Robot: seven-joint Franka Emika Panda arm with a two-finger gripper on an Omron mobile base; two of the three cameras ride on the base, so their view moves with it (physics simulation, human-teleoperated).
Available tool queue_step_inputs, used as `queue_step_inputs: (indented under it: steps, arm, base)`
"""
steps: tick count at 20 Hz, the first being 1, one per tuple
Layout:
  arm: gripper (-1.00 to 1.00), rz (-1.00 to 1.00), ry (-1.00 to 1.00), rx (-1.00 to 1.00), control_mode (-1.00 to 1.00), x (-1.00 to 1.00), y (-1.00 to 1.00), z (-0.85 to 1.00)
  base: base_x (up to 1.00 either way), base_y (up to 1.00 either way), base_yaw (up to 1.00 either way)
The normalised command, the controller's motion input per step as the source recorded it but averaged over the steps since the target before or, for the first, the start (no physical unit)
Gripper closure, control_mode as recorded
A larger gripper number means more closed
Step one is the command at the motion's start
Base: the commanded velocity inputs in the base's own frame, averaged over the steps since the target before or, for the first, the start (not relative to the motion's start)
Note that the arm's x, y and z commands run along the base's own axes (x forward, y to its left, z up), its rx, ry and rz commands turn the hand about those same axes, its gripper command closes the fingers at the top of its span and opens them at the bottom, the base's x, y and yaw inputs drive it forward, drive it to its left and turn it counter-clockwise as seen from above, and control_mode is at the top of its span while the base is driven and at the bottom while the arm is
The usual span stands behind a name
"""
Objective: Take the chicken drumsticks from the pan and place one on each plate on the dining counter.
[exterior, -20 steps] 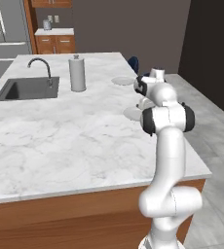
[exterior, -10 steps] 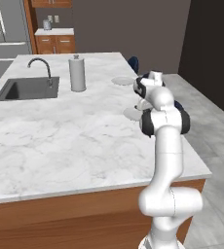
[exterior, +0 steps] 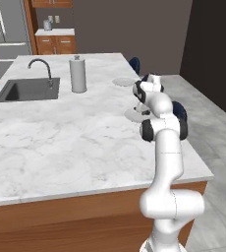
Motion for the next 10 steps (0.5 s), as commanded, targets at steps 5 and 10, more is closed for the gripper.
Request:
queue_step_inputs:
  steps: [5,10]
  arm:
    - [1.00,0.00,-0.06,0.00,-1.00,0.11,0.00,-0.20]
    - [1.00,0.00,0.00,0.00,-1.00,0.21,0.00,-0.05]
  base:
    - [0.00,0.00,0.00]
    - [0.00,0.00,0.00]
